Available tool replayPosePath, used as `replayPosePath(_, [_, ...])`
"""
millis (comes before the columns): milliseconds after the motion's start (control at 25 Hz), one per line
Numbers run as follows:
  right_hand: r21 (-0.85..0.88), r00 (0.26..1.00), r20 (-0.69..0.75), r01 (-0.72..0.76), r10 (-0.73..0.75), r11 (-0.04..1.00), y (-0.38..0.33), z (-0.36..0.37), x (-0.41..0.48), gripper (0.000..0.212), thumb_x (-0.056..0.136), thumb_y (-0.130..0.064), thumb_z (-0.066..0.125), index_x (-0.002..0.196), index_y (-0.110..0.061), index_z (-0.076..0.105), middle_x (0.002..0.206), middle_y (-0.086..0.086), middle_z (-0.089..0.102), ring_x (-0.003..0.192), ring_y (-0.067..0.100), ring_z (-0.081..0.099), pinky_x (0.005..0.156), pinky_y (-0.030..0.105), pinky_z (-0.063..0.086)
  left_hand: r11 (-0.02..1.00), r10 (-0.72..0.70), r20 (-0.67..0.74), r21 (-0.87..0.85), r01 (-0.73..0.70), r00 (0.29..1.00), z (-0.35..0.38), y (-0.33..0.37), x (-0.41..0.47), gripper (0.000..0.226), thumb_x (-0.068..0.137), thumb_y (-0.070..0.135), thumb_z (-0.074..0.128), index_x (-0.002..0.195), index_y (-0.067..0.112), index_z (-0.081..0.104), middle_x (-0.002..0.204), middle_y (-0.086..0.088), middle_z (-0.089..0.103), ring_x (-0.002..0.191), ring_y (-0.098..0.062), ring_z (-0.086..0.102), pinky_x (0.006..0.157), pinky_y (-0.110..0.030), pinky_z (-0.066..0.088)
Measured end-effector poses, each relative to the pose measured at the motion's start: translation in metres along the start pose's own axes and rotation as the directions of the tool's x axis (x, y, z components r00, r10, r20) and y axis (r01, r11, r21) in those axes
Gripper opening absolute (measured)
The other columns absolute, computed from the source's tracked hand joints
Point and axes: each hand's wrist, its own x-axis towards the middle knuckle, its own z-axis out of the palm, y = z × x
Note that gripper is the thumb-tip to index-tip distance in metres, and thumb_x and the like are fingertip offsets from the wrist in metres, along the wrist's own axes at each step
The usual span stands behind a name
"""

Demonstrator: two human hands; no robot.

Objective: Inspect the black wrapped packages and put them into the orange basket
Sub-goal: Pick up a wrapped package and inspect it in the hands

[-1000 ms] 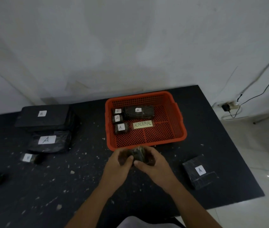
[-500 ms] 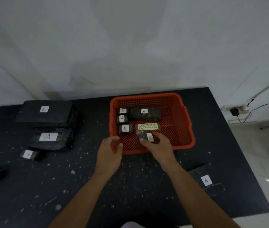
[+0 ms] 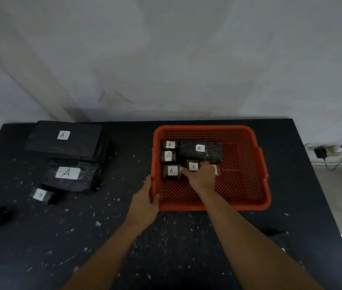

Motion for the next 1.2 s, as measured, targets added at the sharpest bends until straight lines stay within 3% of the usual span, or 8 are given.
replayPosePath(80, [-0.051,0.999,-0.031,0.019,-0.021,0.999,-0.002,0.009,0.003,0.090,0.054,-0.080,0.066,0.114,-0.013,0.063,0.115,0.009,0.065,0.111,0.024,0.060,0.093,0.042,0.056,1.000,0.003,0.023,0.007,-0.003,1.000,0.000,-0.007,0.002,0.063,0.096,0.014,0.050,0.149,0.032,0.021,0.111,0.009,0.066,0.093,-0.002,0.064,0.077,-0.009,0.050])
replayPosePath(160, [-0.071,0.999,-0.027,0.025,-0.027,0.997,-0.024,0.001,-0.011,0.068,0.080,-0.061,0.065,0.123,-0.009,0.060,0.125,0.013,0.058,0.115,0.024,0.054,0.096,0.036,0.050,1.000,0.005,0.026,-0.014,-0.005,1.000,0.001,-0.011,0.004,0.065,0.096,0.015,0.049,0.150,0.034,0.019,0.113,0.011,0.066,0.095,0.000,0.064,0.080,-0.008,0.050])
replayPosePath(280, [-0.074,1.000,0.008,-0.027,0.027,0.997,-0.018,-0.002,-0.004,0.040,0.098,-0.025,0.056,0.131,-0.002,0.055,0.132,0.017,0.054,0.101,0.018,0.052,0.073,0.011,0.040,0.999,-0.020,0.023,-0.028,0.021,1.000,0.003,-0.011,0.005,0.066,0.096,0.015,0.050,0.151,0.032,0.017,0.108,0.013,0.065,0.090,0.002,0.064,0.082,-0.012,0.053])
replayPosePath(440, [-0.035,0.999,-0.034,0.001,-0.003,0.999,-0.013,-0.004,-0.007,0.046,0.094,-0.029,0.065,0.129,-0.003,0.053,0.128,0.015,0.059,0.116,0.026,0.058,0.087,0.022,0.041,0.998,-0.029,0.043,-0.047,0.031,0.999,0.000,-0.007,0.004,0.067,0.097,0.013,0.050,0.149,0.036,0.015,0.098,0.021,0.060,0.079,0.011,0.059,0.066,0.003,0.043])
replayPosePath(640, [-0.018,0.996,-0.089,0.026,-0.028,0.999,-0.020,-0.016,-0.025,0.044,0.094,-0.029,0.065,0.127,-0.003,0.053,0.117,0.008,0.053,0.105,0.017,0.050,0.088,0.026,0.041,0.999,0.024,0.019,-0.022,-0.024,1.000,-0.011,-0.001,-0.004,0.059,0.095,0.014,0.053,0.147,0.028,0.028,0.119,0.019,0.056,0.093,0.015,0.053,0.077,0.006,0.037])
replayPosePath(800, [-0.010,0.992,-0.084,0.097,-0.098,0.995,-0.032,-0.020,-0.050,0.032,0.095,-0.025,0.062,0.122,-0.009,0.055,0.116,0.003,0.055,0.097,0.013,0.052,0.078,0.022,0.040,0.998,-0.037,-0.025,-0.058,0.035,0.999,-0.023,-0.003,-0.016,0.063,0.095,0.020,0.055,0.150,0.016,0.023,0.140,0.001,0.051,0.115,-0.006,0.053,0.093,-0.015,0.038])
replayPosePath(880, [-0.005,0.986,-0.071,0.149,-0.149,0.989,-0.041,-0.016,-0.064,0.025,0.095,-0.025,0.062,0.116,-0.014,0.056,0.116,0.002,0.058,0.096,0.013,0.057,0.073,0.018,0.041,0.997,-0.054,-0.039,-0.065,0.051,0.998,-0.032,-0.009,-0.023,0.065,0.095,0.020,0.055,0.151,0.015,0.023,0.140,-0.001,0.051,0.112,-0.005,0.051,0.092,-0.017,0.039])
replayPosePath(1200, [-0.022,0.940,0.079,0.336,-0.333,0.942,-0.102,0.053,-0.134,0.016,0.095,-0.024,0.062,0.110,-0.018,0.061,0.102,-0.002,0.064,0.092,0.010,0.060,0.079,0.019,0.045,0.981,-0.149,-0.165,-0.149,0.125,0.975,-0.100,-0.064,-0.060,0.057,0.094,0.020,0.056,0.147,0.015,0.032,0.135,0.000,0.054,0.106,-0.008,0.055,0.087,-0.024,0.050])
